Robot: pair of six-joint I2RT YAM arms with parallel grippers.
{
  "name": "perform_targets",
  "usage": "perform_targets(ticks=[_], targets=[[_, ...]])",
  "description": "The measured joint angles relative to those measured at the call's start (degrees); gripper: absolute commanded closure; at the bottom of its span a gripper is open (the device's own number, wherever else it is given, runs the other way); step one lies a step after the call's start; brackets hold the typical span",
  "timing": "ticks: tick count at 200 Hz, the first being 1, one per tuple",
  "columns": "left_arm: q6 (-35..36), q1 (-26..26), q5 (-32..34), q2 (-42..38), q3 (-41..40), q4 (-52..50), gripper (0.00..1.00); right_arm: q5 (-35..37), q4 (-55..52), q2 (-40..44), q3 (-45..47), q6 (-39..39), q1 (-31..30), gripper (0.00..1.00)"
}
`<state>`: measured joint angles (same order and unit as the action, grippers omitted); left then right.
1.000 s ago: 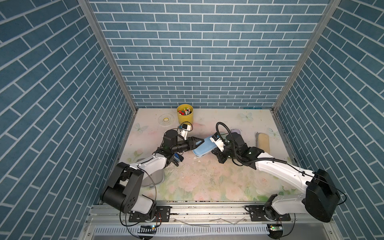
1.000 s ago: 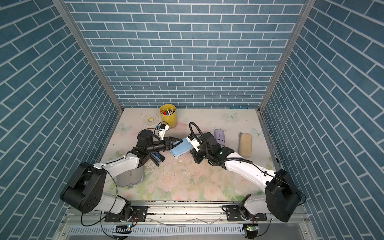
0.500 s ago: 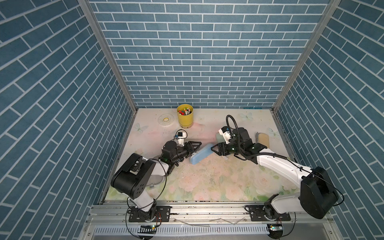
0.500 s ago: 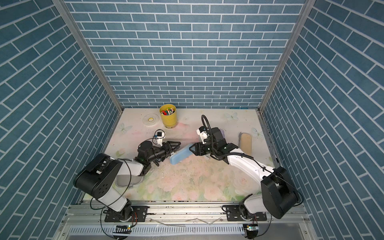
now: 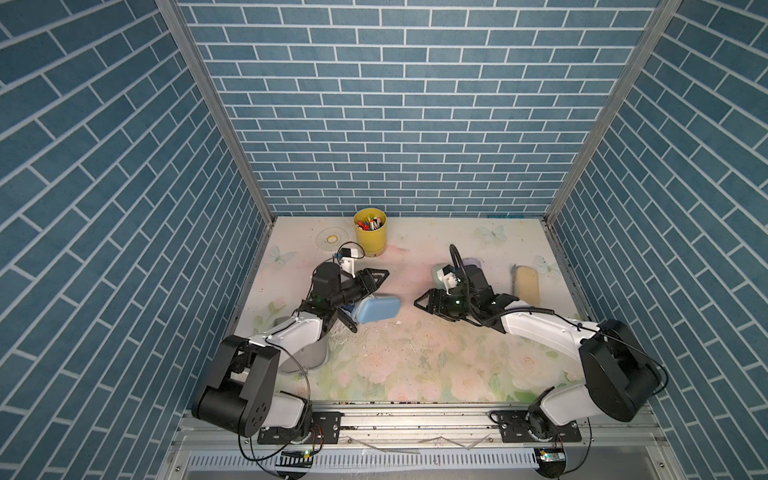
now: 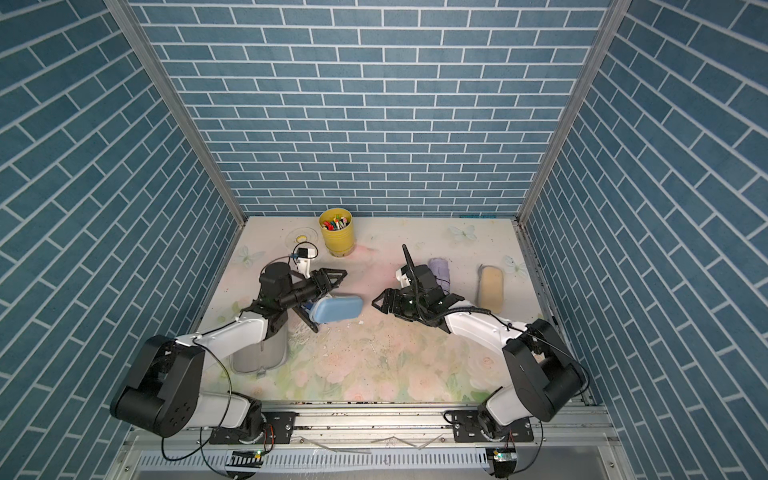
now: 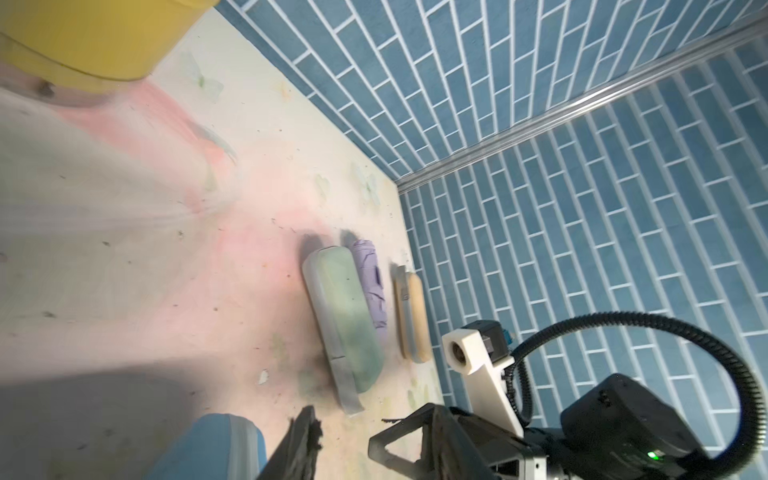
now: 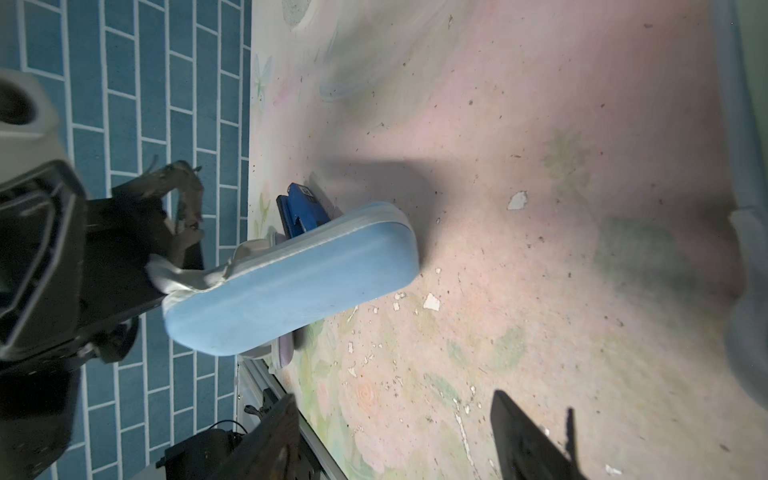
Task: Put umbrellas into zippered umbrella sleeves
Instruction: Pick up the umbrella sleeve at the center of the board.
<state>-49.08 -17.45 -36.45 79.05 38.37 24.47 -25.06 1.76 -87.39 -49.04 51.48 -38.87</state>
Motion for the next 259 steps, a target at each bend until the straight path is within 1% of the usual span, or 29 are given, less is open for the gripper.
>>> perform_targets(ticks=[19,34,61,72,91,133,148,157,176,186,203,227,250,259], targets=[[7.19,1.05,0.35,-0.96,1.57,-11.80,0.61,0.57,-0.31,-4.39,-3.02,0.81,-0.72,0.31],[11.23,3.10,0.90,-1.05,1.49,-19.98,0.65,0.59,-0.55,-7.50,-5.14,1.25,-1.92,0.31],[15.23,6.62,2.32,-1.05,1.57,-28.24,0.73,0.11,-0.50,-12.50,-9.55,2.08,-5.64,0.31],[15.72,6.95,2.64,-1.01,1.57,-29.70,0.76,-0.15,-0.26,-13.97,-10.88,2.67,-6.78,0.31],[15.85,6.93,2.86,-0.81,1.57,-30.45,0.77,-1.36,1.70,-16.06,-11.72,4.70,-8.13,0.30],[15.15,6.95,3.30,-0.85,0.02,-30.51,0.81,-3.23,7.10,-21.57,-12.41,10.23,-8.28,0.26],[14.78,6.95,3.63,-1.03,-0.68,-30.80,0.81,-3.96,10.05,-23.37,-12.31,12.28,-8.28,0.25],[14.43,6.95,3.87,-1.22,-1.03,-30.93,0.77,-4.31,11.78,-24.17,-12.20,13.33,-8.28,0.25],[13.88,6.95,4.04,-1.84,-1.66,-31.19,0.59,-4.83,15.56,-25.33,-11.61,15.26,-8.28,0.25],[13.75,6.97,4.04,-2.12,-1.73,-31.74,0.52,-5.01,17.09,-25.73,-11.47,16.00,-8.33,0.26],[14.16,7.19,3.98,-2.60,-1.57,-33.46,0.47,-5.01,18.32,-25.97,-11.47,16.37,-8.41,0.28],[16.44,8.35,2.93,-3.63,-0.22,-38.49,0.35,-5.03,18.88,-25.97,-11.47,16.65,-8.48,0.31],[19.12,8.87,0.94,-4.20,2.82,-42.42,0.29,-5.18,18.88,-26.03,-11.56,16.70,-8.48,0.36],[20.15,8.87,0.17,-4.44,3.69,-43.58,0.28,-5.25,18.88,-26.18,-11.78,16.68,-8.50,0.38]])
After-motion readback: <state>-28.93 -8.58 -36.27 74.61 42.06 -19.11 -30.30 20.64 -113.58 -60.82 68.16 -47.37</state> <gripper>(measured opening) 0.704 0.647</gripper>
